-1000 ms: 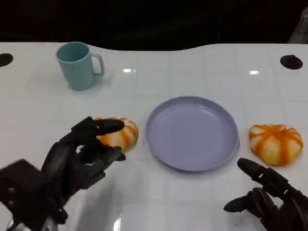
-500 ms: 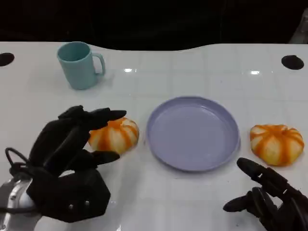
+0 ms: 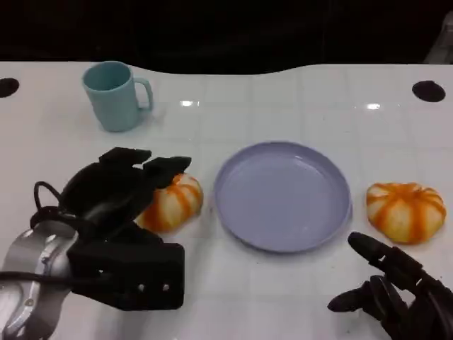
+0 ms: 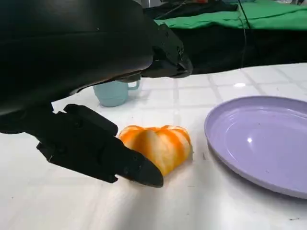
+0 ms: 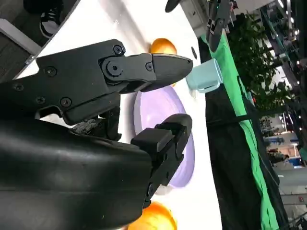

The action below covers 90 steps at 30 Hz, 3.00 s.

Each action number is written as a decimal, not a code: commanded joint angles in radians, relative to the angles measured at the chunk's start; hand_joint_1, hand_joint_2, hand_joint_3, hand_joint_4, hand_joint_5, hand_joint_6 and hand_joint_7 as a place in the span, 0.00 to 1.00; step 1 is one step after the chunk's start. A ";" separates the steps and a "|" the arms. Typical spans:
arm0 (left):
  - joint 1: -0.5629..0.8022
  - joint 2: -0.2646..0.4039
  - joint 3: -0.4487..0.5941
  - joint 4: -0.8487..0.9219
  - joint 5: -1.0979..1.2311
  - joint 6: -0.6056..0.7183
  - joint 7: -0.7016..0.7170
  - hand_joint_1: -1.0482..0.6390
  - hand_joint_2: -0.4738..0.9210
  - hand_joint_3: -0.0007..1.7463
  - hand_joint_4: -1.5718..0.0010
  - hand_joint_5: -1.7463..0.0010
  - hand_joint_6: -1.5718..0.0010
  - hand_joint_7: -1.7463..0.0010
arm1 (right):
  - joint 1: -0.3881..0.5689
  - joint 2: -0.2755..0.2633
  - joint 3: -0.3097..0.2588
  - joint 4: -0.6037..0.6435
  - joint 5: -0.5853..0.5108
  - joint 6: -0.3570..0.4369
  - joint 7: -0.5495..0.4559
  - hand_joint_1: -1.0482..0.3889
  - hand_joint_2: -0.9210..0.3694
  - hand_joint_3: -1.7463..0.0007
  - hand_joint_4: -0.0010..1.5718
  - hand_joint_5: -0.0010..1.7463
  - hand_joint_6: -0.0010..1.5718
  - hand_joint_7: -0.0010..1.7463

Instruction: Grasp the bread from the table and place it into the plate.

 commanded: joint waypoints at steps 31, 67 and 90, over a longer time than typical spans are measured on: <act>-0.598 -0.316 -0.313 1.207 0.031 0.099 0.283 0.43 0.90 0.00 0.86 0.93 0.80 0.99 | 0.025 -0.013 0.004 -0.029 -0.008 -0.023 0.000 0.21 0.00 0.82 0.47 0.60 0.66 0.11; -0.631 -0.300 -0.013 1.101 -0.355 -0.070 0.402 0.52 0.72 0.66 0.46 0.00 0.59 0.00 | 0.005 -0.020 -0.017 -0.007 0.012 -0.009 0.016 0.21 0.00 0.83 0.47 0.61 0.66 0.11; -0.748 -0.454 -0.254 1.073 -0.146 -0.203 0.398 0.51 0.79 0.48 0.46 0.00 0.58 0.10 | 0.003 -0.015 -0.017 0.001 0.000 -0.027 0.022 0.21 0.00 0.82 0.48 0.62 0.66 0.11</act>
